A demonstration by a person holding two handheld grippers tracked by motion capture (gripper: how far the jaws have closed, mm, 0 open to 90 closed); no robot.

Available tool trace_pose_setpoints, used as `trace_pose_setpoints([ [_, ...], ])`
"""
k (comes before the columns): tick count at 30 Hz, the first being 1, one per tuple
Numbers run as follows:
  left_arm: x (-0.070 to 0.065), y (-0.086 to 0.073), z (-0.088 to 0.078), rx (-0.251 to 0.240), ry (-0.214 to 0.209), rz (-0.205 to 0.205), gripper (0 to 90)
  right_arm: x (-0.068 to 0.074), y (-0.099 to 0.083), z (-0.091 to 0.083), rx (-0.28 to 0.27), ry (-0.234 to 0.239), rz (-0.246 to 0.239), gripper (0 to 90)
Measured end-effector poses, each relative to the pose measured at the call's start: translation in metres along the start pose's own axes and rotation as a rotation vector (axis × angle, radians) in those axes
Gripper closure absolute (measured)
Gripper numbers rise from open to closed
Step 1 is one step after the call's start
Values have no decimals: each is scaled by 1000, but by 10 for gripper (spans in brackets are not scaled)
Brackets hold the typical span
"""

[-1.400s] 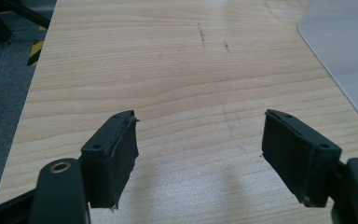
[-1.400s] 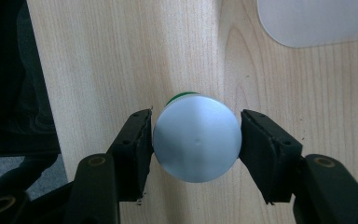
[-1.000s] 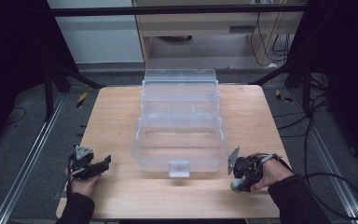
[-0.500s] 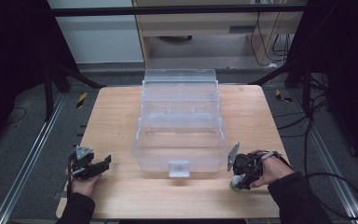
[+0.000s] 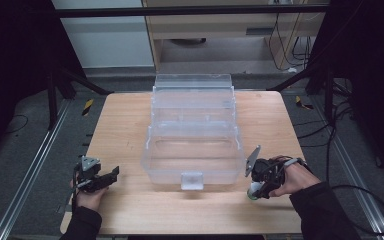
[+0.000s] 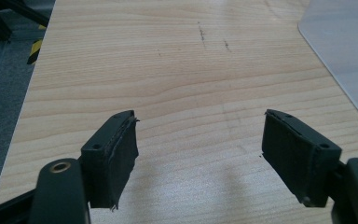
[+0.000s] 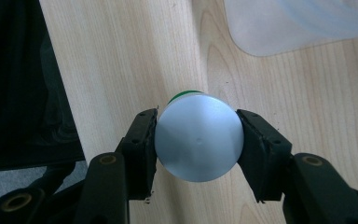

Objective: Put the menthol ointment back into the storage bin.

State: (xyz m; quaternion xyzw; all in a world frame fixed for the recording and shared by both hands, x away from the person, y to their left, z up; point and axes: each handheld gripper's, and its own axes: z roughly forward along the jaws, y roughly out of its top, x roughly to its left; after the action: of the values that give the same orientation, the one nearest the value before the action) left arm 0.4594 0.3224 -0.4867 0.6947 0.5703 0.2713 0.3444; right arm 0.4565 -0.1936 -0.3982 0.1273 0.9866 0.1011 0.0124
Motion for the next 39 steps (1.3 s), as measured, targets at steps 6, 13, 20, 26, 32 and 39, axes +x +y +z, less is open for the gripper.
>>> trace_pose_setpoints([
  [6, 0, 0, 0, 2, -2, 2, 259, 0, 2, -7, -6, -5, 7, 505],
  [13, 0, 0, 0, 1, -1, 2, 259, -1, 6, -23, -21, -20, 20, 505],
  [20, 0, 0, 0, 2, -2, 5, 258, -1, 9, -39, -35, -28, 28, 505],
  [26, 0, 0, 0, 2, -2, 4, 259, -1, 11, -46, -41, -20, 21, 505],
  [32, 0, 0, 0, 1, -2, 1, 259, -3, 13, -56, -52, -26, 35, 505],
  [39, 0, 0, 0, 0, -3, 1, 259, -5, 18, -66, -50, -30, 28, 505],
])
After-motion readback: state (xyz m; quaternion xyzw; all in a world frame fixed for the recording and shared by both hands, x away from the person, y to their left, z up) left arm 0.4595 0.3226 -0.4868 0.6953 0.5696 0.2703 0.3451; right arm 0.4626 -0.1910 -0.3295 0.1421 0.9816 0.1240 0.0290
